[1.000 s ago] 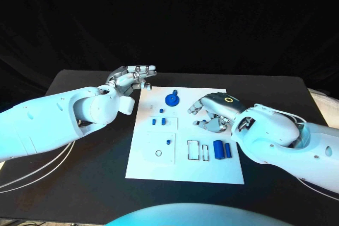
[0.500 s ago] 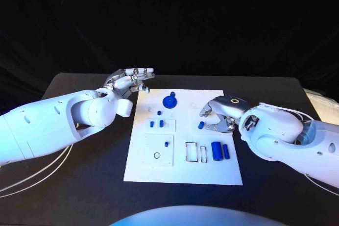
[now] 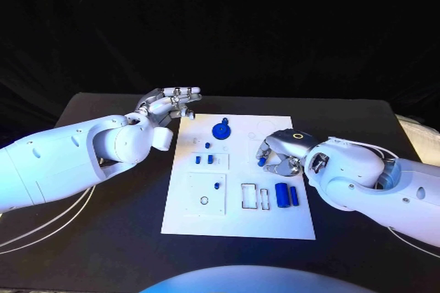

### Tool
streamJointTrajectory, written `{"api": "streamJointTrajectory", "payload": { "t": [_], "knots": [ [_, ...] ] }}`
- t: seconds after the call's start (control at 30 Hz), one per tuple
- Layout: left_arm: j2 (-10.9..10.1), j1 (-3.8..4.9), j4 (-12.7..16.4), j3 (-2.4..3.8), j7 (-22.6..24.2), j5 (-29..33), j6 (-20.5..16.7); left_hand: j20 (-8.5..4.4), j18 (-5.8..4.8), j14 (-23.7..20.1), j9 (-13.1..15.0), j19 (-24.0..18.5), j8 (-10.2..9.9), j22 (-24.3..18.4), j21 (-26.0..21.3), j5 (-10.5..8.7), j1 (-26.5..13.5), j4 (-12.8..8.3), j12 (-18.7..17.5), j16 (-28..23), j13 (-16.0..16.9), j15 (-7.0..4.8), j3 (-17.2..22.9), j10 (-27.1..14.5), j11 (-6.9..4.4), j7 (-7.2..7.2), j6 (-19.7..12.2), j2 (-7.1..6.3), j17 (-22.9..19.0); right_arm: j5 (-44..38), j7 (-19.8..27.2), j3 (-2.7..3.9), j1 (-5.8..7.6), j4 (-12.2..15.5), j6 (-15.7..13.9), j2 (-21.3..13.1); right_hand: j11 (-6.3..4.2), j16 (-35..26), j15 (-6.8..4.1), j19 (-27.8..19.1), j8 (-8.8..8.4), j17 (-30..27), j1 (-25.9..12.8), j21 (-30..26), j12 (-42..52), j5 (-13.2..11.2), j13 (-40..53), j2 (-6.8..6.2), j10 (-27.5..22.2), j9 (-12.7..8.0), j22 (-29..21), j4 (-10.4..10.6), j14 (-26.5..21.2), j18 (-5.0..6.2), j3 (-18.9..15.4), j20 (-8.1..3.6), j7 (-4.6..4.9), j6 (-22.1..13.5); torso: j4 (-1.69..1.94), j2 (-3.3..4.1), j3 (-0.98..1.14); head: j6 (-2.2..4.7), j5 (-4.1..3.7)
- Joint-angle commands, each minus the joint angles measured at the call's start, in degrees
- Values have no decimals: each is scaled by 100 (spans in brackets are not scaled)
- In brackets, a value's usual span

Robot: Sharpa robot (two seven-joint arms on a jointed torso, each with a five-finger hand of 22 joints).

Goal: Assemble the parts on the task board

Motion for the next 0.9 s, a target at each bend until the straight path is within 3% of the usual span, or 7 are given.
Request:
{"api": "streamJointTrajectory", "payload": {
  "t": [0.03, 0.23, 0.4, 0.6, 0.73, 0.9],
  "knots": [
    [7, 2, 6, 4, -5, -31, 134, -3, 51, -43, -6, -44, -18, -9, -33, -12, 25, -8, 21, -2, -6, 14, -29, -33, -13, 3, -42, 28, -3, 18, 174, -8, -17, -30, -70, 46, -30, 5, -23, 59, 38, 25, -5, 7, 40, 1, -4, 143, 147, 14, 26, 12, 87, -21, 107, 3, -3, 92, 6, 0, 3, -2, 5],
    [3, 2, 4, 4, -16, -34, 140, -3, 51, -43, -6, -44, -18, -9, -33, -12, 25, -8, 21, -2, -6, 14, -29, -33, -13, 3, -42, 28, -3, 18, 185, -11, -22, -97, -188, 99, -38, 109, 33, 125, 64, 129, 14, 84, 33, -48, 1, 231, 383, 34, 143, 13, 117, -42, 290, 49, 4, 255, -1, -1, 4, -15, 19],
    [2, 2, 5, 4, -26, -34, 146, -2, 51, -46, -6, -45, -18, -10, -34, -13, 23, -8, 23, -2, -6, 15, -32, -36, -12, 3, -43, 29, -7, -113, 139, -14, -23, -154, -349, 145, -97, 252, -6, 224, 140, 274, 115, 219, 46, -88, 25, 351, 678, 86, 350, -80, 149, -73, 492, 25, -19, 487, -1, 2, 7, -22, 33],
    [1, 2, 4, 4, -40, -35, 147, 0, 51, -50, -5, -47, -17, -11, -36, -15, 20, -7, 27, -3, -6, 17, -39, -43, -10, 4, -44, 32, -14, -226, 125, -15, -24, -154, -635, 158, -134, 301, -37, 263, 181, 319, 192, 289, 32, -89, 42, 404, 879, 126, 449, -199, 151, -89, 636, -16, -21, 599, 2, -3, 5, -30, 35],
    [1, 2, 0, 4, -47, -37, 151, 0, 51, -50, -5, -47, -17, -11, -36, -15, 20, -7, 27, -3, -6, 17, -39, -43, -10, 4, -44, 32, -14, -187, 164, -5, -24, -20, -836, 100, -130, 335, -38, 279, 175, 355, 209, 320, -3, -86, 39, 394, 910, 134, 495, -251, 155, -98, 694, -29, -8, 605, -2, -7, 5, -32, 33],
    [0, 2, -4, 4, -49, -39, 151, 0, 51, -50, -5, -47, -17, -11, -36, -15, 20, -7, 27, -3, -6, 17, -39, -43, -10, 4, -44, 32, -14, 11, 204, 53, 4, 295, -1015, -40, -106, 357, -24, 281, 148, 373, 202, 340, -74, -82, 31, 367, 904, 137, 518, -301, 155, -103, 760, -28, 23, 583, -9, -9, 3, -29, 45]
  ]
}}
